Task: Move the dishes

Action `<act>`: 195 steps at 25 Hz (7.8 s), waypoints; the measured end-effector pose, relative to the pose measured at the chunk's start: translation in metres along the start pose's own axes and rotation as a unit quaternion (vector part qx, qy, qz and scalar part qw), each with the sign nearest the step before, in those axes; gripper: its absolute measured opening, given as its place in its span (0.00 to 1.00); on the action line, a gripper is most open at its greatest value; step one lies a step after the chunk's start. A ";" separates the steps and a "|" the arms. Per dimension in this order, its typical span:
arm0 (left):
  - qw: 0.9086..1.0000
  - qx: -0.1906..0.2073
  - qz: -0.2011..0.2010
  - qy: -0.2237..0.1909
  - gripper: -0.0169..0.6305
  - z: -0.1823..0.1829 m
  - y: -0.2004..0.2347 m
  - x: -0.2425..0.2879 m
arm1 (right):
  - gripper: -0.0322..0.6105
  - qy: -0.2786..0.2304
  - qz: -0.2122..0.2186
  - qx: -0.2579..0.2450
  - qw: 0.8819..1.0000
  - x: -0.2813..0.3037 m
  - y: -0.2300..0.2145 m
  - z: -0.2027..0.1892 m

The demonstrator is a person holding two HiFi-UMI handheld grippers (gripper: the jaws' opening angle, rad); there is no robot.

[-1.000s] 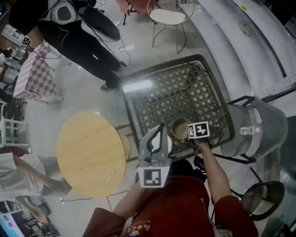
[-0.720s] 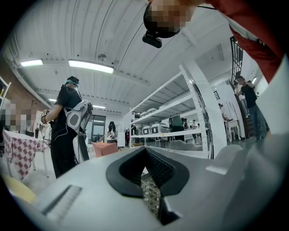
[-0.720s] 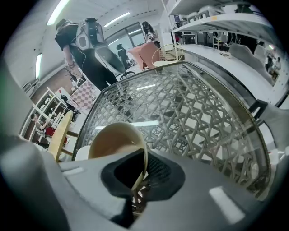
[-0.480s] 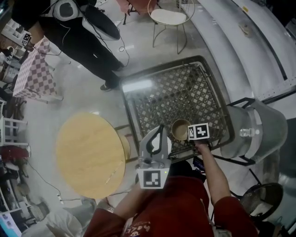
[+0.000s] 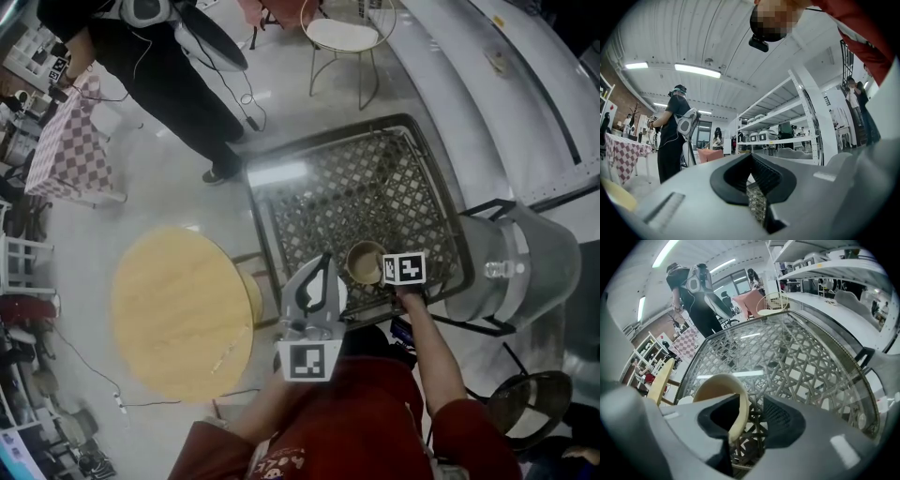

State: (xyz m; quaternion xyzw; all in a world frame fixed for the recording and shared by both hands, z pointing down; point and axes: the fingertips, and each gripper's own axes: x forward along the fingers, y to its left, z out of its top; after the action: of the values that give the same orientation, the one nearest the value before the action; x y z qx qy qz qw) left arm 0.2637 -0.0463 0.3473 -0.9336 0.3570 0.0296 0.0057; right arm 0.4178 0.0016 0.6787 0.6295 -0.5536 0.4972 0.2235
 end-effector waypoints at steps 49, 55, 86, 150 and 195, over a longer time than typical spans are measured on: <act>0.984 0.012 0.164 -0.074 0.04 0.071 0.155 -0.130 | 0.30 -0.418 0.112 -0.195 0.880 -0.202 0.294 0.124; 0.975 0.013 0.207 -0.079 0.04 0.075 0.188 -0.161 | 0.30 -0.453 0.166 -0.228 0.846 -0.218 0.355 0.122; 0.922 0.028 0.380 -0.073 0.04 0.063 0.313 -0.368 | 0.30 -0.375 0.309 -0.367 0.793 -0.186 0.570 0.021; 0.906 0.012 0.423 -0.031 0.04 0.010 0.333 -0.429 | 0.26 0.195 0.251 -0.823 0.472 0.000 0.495 -0.243; 0.947 0.022 0.319 -0.024 0.04 0.024 0.305 -0.338 | 0.08 0.148 0.235 -0.780 0.561 -0.025 0.487 -0.181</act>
State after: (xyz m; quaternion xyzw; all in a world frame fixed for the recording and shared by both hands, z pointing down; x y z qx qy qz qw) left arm -0.1924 -0.0472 0.3461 -0.7695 0.6366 0.0439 0.0252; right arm -0.0955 0.0239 0.5994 -0.0251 -0.8131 -0.0076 0.5815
